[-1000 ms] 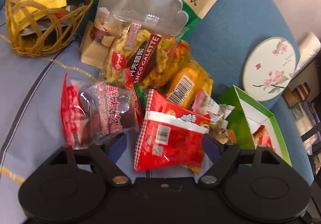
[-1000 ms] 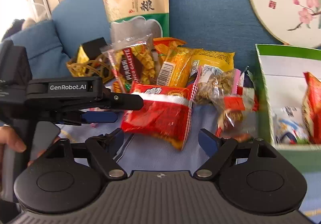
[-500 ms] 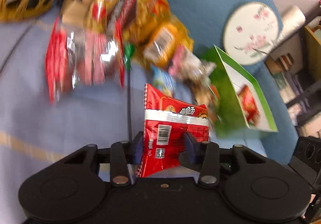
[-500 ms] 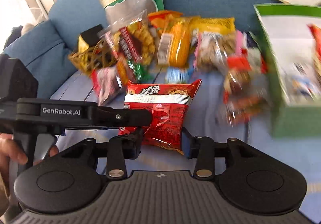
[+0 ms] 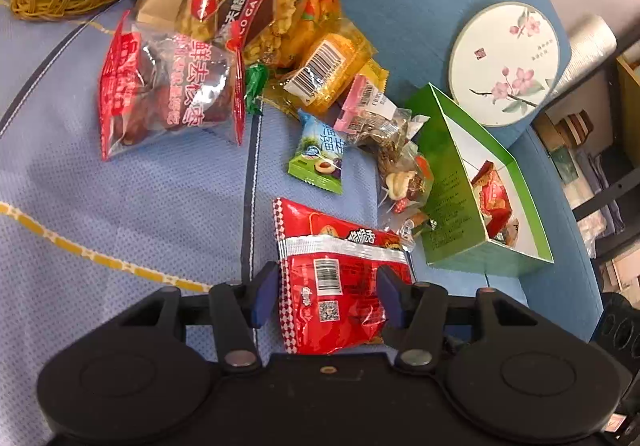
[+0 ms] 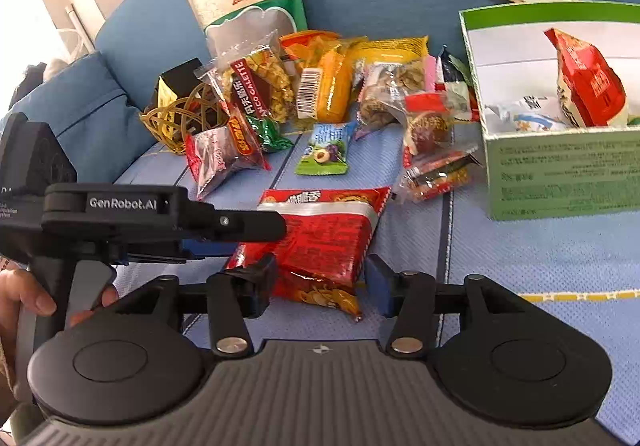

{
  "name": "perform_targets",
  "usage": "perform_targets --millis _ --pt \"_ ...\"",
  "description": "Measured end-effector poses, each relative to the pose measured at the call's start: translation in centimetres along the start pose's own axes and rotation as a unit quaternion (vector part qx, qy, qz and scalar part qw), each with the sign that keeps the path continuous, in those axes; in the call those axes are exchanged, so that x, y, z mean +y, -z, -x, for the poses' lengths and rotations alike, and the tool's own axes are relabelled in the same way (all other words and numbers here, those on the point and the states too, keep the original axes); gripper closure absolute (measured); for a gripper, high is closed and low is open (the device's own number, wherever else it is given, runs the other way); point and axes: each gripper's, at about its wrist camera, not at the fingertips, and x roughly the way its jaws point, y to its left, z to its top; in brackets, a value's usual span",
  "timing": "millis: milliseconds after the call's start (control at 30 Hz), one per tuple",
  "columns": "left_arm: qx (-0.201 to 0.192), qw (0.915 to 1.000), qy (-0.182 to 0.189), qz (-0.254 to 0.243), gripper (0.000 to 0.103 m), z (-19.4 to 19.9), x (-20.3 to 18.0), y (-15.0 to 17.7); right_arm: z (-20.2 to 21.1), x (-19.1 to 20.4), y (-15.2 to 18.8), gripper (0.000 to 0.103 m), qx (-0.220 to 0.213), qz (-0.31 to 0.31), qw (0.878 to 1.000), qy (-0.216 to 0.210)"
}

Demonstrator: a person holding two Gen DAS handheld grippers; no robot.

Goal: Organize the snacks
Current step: 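Grasp the red chips bag with the left tool, then carry the red chips bag over the green box and open left tool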

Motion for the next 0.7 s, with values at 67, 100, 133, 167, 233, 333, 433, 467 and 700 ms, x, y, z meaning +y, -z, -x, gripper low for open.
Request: perform_targets --millis 67,100,133,167,233,333,433,467,700 --pt "-0.003 1.0000 -0.005 -0.003 0.048 -0.3 -0.2 0.0 -0.2 -0.4 0.2 0.018 0.001 -0.009 1.000 -0.007" --pt "-0.002 0.9998 -0.012 -0.013 0.051 -0.5 -0.5 0.1 -0.5 -0.5 0.3 0.022 0.005 -0.016 1.000 -0.011" --pt "0.001 0.9994 -0.018 -0.029 0.063 -0.6 -1.1 0.1 -0.8 -0.6 0.3 0.038 0.009 -0.023 1.000 -0.012" --pt "0.004 0.9993 -0.015 -0.033 0.065 -0.6 -1.4 0.1 -0.8 -0.7 0.5 0.041 0.012 -0.027 0.999 -0.015" --pt "0.007 0.9993 -0.013 -0.035 0.069 -0.3 -2.2 -0.1 -0.5 -0.5 0.4 0.048 0.015 -0.030 0.999 -0.010" --pt "-0.010 0.9985 0.011 -0.053 0.073 0.6 -4.3 -0.9 1.6 -0.5 -0.1 0.049 -0.011 -0.017 1.000 -0.004" --pt "-0.031 0.9955 0.039 -0.081 0.073 1.1 -7.5 -2.3 4.4 -0.9 -1.7 0.049 -0.057 -0.005 0.998 0.009" --pt "-0.037 0.9936 0.049 -0.095 0.073 1.0 -8.9 -3.0 5.4 -1.2 -2.4 0.049 -0.071 -0.001 0.997 0.015" --pt "-0.048 0.9847 0.093 -0.140 0.073 -2.8 -14.9 -6.6 9.4 -4.9 -7.3 0.049 -0.142 -0.001 0.988 0.062"
